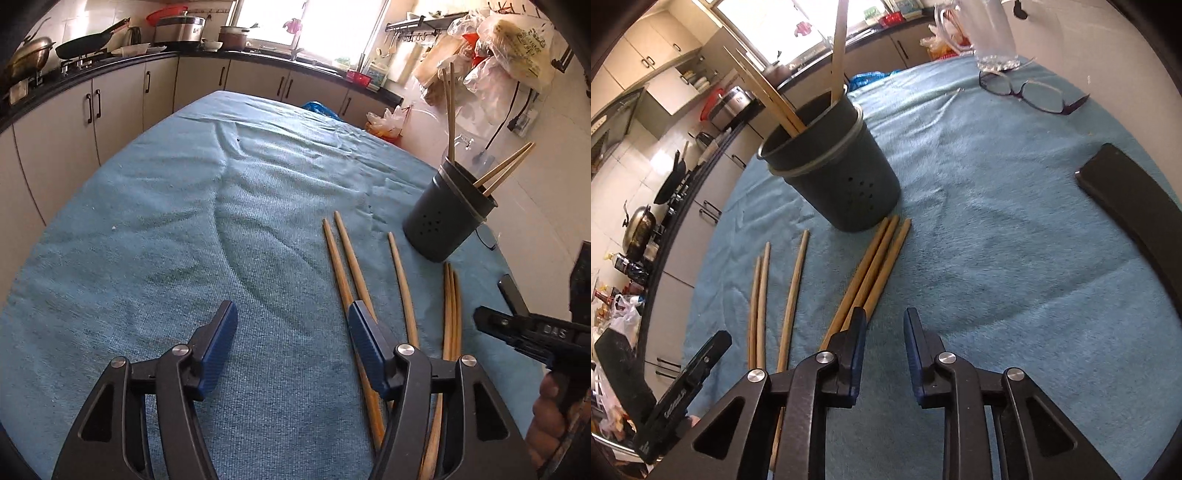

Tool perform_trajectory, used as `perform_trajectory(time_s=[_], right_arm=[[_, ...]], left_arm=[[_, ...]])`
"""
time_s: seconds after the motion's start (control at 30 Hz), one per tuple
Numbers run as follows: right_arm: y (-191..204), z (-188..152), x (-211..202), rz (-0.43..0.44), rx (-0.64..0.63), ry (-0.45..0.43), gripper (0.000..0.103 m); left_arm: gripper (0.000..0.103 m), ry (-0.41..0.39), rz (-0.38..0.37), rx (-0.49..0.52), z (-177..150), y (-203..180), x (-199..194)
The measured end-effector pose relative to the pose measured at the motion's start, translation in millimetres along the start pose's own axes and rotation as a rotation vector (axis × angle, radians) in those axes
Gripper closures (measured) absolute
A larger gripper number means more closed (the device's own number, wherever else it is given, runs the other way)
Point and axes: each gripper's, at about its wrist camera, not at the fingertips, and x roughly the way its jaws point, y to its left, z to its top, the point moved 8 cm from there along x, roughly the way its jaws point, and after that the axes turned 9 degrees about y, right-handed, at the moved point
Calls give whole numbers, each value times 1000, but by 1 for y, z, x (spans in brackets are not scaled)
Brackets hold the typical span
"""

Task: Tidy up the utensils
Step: 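Move the open right tool back toward the remaining chopsticks, then close the right gripper on one wooden chopstick and lift it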

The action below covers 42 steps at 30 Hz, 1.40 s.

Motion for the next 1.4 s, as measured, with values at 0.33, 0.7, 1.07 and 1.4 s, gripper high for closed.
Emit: perform_trajectory(time_s=[0.33,0.7,1.07,1.4], right_arm=[[19,14,24,-129,-44,36,93],[-12,20,13,-219,4,50,92],[-15,11,10,-34,0,-7,96],[0,-2,-21,49,-61,-117,96]], left_arm=[[42,1,-30,-12,-1,2,-2],[42,3,-28,-10,-1,2,-1],[42,-4,1,11,-1,-2,-4],[53,159,-40,103,10,-61,5]])
